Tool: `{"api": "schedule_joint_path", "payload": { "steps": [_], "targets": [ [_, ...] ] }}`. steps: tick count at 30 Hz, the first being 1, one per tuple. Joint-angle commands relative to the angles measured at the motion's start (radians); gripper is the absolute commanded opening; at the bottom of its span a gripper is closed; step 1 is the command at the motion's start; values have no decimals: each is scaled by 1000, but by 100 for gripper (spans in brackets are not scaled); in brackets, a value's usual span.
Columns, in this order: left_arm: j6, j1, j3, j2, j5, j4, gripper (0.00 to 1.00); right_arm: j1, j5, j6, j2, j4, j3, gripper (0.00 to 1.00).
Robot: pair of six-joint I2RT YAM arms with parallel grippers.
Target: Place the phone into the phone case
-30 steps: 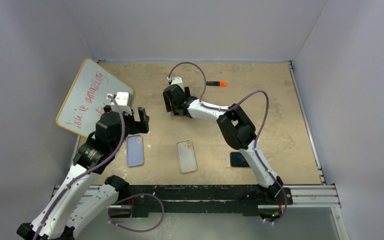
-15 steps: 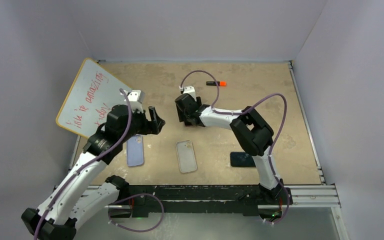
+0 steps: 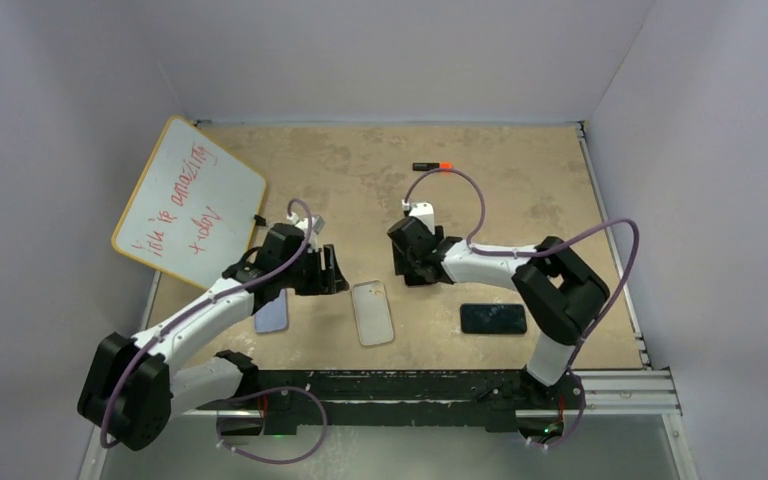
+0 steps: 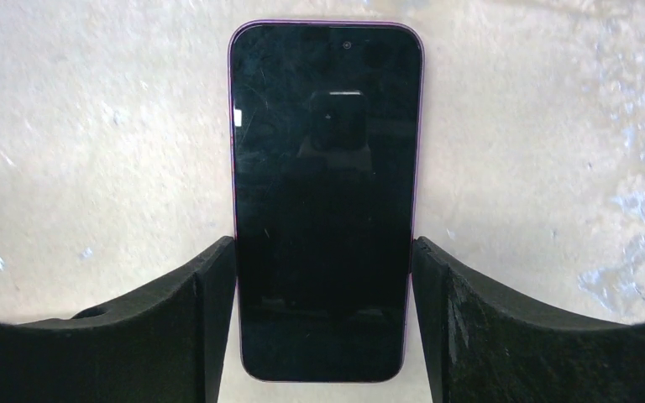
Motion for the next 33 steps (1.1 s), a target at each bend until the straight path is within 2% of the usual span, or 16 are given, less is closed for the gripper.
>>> {"api": "schedule_joint_path", "payload": {
  "steps": [1, 8, 14, 19, 33],
  "targets": [
    [-43, -8, -30, 62, 70, 147, 56, -1, -28, 46, -87, -34, -70, 58],
    [-59, -15, -93, 153, 78, 249, 51, 2, -93, 82, -176, -34, -152, 55],
    [-54, -23, -89, 234, 77, 292, 49, 7, -166, 113, -244, -16, -219, 54],
    [-63, -25, -97, 261, 79, 347, 47, 12, -164, 133, -304, -42, -235, 53],
    [-74, -35, -74, 316, 47, 348, 31, 34, -248, 206, -420, 1, -313, 47]
  ]
}}
